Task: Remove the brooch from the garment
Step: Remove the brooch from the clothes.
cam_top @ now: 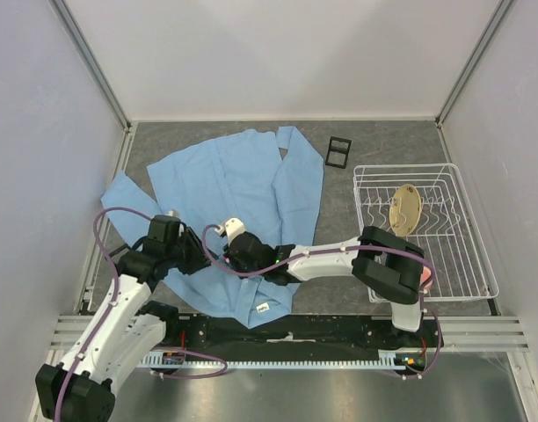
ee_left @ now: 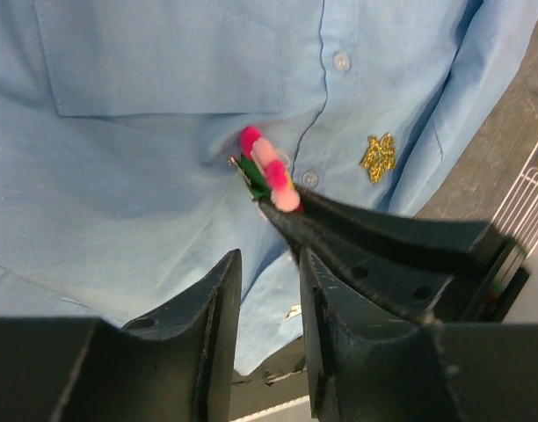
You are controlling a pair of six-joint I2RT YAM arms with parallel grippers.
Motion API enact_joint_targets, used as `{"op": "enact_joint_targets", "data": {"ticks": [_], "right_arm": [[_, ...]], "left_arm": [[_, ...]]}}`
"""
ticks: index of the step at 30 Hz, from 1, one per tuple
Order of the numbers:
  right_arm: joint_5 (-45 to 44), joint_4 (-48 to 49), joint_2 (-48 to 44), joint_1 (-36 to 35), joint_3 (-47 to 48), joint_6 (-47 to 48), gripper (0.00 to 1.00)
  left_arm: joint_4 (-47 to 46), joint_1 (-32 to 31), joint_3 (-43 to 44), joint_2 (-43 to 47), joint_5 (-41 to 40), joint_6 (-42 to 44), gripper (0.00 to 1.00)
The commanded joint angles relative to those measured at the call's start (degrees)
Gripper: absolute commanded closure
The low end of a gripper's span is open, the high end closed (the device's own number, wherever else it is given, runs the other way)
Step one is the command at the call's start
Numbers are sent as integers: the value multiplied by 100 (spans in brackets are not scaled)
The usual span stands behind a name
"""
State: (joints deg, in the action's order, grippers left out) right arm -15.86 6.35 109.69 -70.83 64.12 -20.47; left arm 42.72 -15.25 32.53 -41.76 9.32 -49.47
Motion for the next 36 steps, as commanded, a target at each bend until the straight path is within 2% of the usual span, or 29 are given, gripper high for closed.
{"op": "enact_joint_targets", "data": {"ticks": [1, 5, 9, 11, 14, 16, 20, 24, 26, 29, 30, 33, 36], "right_arm": [[1066, -204, -298, 394, -329, -396, 95], [2137, -178, -238, 789, -409, -555, 96], [2910, -213, -246, 991, -391, -589, 96], [3114, -204, -272, 1044, -400, -660, 97], [3588, -213, -281, 1167, -409, -722, 97], [3843, -204, -281, 1247, -435, -765, 97], [4134, -204, -255, 1413, -505, -871, 96], [4275, -195, -220, 1545, -602, -968, 95], [4301, -195, -185, 1581, -585, -950, 89], [4197, -230, -202, 1572, -515, -906, 79], [4100, -274, -220, 1572, -471, -871, 70], [3731, -626, -316, 1546, -234, -634, 59], [3169, -1467, -431, 1432, 135, -283, 50]], "left_arm": [[-413, -66, -124, 89, 403, -27, 61], [-528, -110, -343, 282, 807, -53, 67], [-764, -189, -660, 607, 1238, -272, 67], [-853, -251, -774, 642, 1300, -361, 63], [-879, -365, -854, 625, 1108, -501, 62], [-888, -418, -941, 590, 1046, -764, 62], [-1143, -593, -1301, 564, 1072, -1484, 56], [-1397, -629, -1600, 809, 1054, -1767, 58], [-1433, -620, -1610, 1037, 827, -1689, 59], [-1407, -629, -1610, 1205, 606, -1705, 67], [-1407, -620, -1653, 1205, 597, -1741, 73], [-1249, -620, -1680, 1047, 545, -1855, 85], [-1082, -629, -1636, 810, 465, -1812, 88]]}}
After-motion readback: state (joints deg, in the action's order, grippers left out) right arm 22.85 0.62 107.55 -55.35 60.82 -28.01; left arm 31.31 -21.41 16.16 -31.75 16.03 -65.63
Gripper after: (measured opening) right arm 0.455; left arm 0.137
